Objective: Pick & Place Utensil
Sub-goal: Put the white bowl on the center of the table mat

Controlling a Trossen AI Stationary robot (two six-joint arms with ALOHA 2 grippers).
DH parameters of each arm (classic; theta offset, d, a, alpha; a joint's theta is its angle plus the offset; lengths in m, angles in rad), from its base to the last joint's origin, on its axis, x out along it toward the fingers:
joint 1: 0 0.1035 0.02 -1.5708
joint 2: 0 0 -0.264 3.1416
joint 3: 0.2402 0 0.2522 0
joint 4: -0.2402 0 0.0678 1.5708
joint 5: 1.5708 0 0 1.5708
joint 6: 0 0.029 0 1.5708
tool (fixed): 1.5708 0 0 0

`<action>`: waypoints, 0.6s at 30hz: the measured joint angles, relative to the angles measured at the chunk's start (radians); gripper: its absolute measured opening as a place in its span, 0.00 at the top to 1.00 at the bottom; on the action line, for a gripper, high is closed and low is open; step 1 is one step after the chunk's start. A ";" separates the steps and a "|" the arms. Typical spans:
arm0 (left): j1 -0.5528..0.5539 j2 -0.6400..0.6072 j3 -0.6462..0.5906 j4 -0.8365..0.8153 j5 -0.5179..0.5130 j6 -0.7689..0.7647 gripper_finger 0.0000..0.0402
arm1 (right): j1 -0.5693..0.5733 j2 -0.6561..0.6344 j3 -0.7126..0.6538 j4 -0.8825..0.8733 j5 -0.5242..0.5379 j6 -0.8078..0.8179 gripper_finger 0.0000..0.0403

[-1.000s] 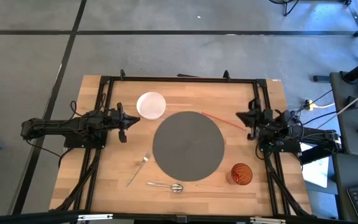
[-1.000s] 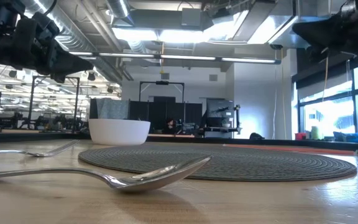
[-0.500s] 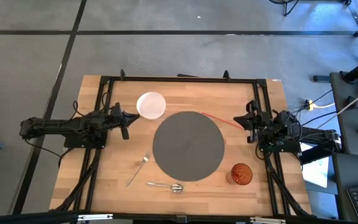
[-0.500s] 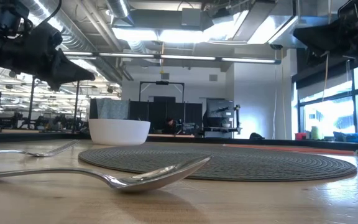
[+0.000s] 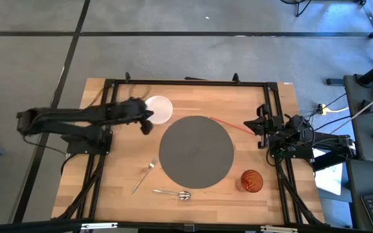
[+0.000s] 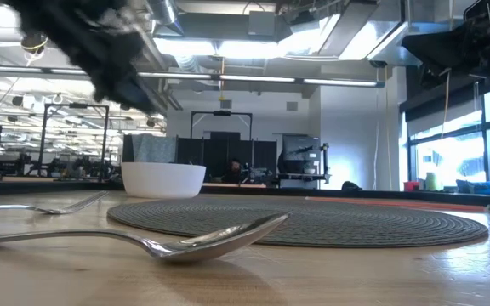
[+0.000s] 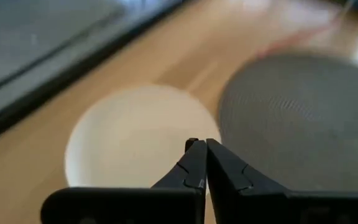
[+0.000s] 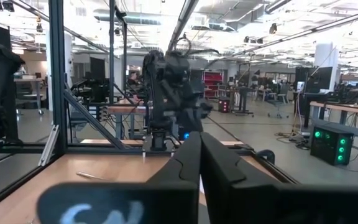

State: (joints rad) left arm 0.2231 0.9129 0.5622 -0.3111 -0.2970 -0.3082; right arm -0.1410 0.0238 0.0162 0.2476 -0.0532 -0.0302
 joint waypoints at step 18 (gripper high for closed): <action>0.001 0.519 0.388 -0.226 0.015 0.146 0.68 | 0.000 0.000 0.000 -0.002 -0.002 0.049 0.93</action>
State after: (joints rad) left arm 0.2237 1.4320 0.9499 -0.5371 -0.2817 -0.1622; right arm -0.1411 0.0238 0.0162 0.2454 -0.0555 0.0185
